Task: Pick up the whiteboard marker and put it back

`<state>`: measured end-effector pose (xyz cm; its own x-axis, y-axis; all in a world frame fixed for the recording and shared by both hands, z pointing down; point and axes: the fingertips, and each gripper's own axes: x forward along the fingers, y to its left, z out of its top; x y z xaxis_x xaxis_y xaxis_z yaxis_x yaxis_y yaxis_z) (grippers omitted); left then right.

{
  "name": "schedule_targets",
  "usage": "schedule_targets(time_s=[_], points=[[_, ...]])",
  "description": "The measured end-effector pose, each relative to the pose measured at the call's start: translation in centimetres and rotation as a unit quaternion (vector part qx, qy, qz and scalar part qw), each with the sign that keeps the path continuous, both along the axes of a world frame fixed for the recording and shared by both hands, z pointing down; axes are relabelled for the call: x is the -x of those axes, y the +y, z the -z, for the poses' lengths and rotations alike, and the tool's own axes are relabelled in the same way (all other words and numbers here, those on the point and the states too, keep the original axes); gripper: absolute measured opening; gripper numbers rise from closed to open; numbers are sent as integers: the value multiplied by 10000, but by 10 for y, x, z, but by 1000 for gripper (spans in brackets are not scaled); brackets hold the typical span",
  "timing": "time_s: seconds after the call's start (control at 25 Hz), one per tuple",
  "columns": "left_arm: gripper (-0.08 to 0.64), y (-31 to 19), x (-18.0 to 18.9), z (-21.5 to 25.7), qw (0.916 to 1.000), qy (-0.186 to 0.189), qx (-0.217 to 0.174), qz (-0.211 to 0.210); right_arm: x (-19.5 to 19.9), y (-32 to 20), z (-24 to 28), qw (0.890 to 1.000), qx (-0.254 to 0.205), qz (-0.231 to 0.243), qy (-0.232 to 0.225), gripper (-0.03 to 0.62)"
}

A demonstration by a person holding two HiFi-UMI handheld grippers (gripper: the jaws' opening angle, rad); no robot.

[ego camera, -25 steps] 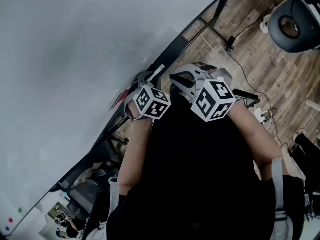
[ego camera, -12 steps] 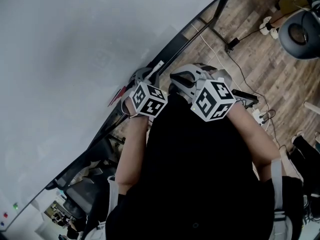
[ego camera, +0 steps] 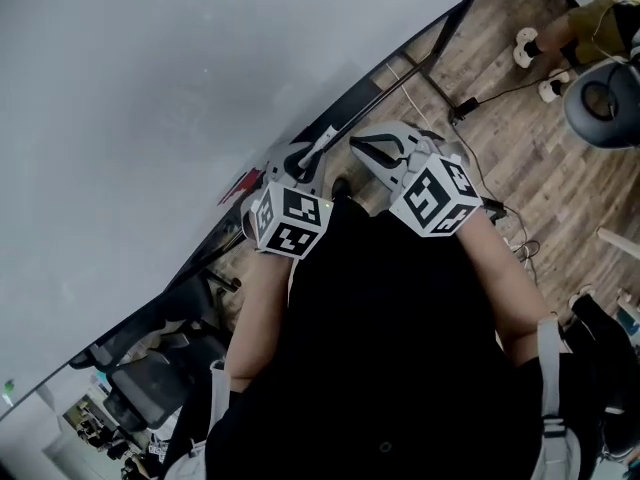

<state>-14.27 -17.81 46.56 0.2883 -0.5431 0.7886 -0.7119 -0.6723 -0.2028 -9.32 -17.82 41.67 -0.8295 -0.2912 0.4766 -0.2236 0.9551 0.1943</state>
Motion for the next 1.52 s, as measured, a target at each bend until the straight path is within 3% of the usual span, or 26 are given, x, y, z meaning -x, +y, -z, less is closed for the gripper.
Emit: schedule_targets(time_s=[0.16, 0.28, 0.44, 0.52, 0.6, 0.8, 0.96, 1.04, 1.28, 1.52], points=[[71, 0, -5, 36, 9960, 867, -181, 145, -9, -9, 29, 9993, 66, -158, -332, 20], [71, 0, -4, 63, 9903, 1333, -378, 118, -13, -9, 58, 9931, 360, -285, -1083, 20], [71, -1, -20, 106, 9745, 2093, -812, -23, -42, -12, 94, 9650, 1209, -453, -2282, 20], [71, 2, -28, 125, 9645, 2455, -963, -162, -55, -15, 108, 9510, 1393, -471, -2719, 20], [71, 7, -37, 141, 9536, 2794, -1079, -297, -67, -16, 118, 9440, 1412, -385, -2959, 20], [70, 25, -60, 176, 9296, 3394, -1332, -544, -94, 0, 132, 9377, 1355, 41, -3200, 20], [71, 45, -83, 192, 8948, 4091, -1601, -800, -121, 21, 140, 9375, 1249, 373, -3228, 20], [71, 54, -96, 196, 8812, 4341, -1667, -854, -134, 30, 142, 9379, 1228, 456, -3211, 20], [71, 64, -110, 203, 8348, 5173, -1622, -955, -151, 42, 151, 9389, 1111, 564, -3209, 20], [71, 69, -132, 206, 8194, 5409, -1549, -1097, -175, 51, 144, 9420, 1100, 502, -3132, 20]])
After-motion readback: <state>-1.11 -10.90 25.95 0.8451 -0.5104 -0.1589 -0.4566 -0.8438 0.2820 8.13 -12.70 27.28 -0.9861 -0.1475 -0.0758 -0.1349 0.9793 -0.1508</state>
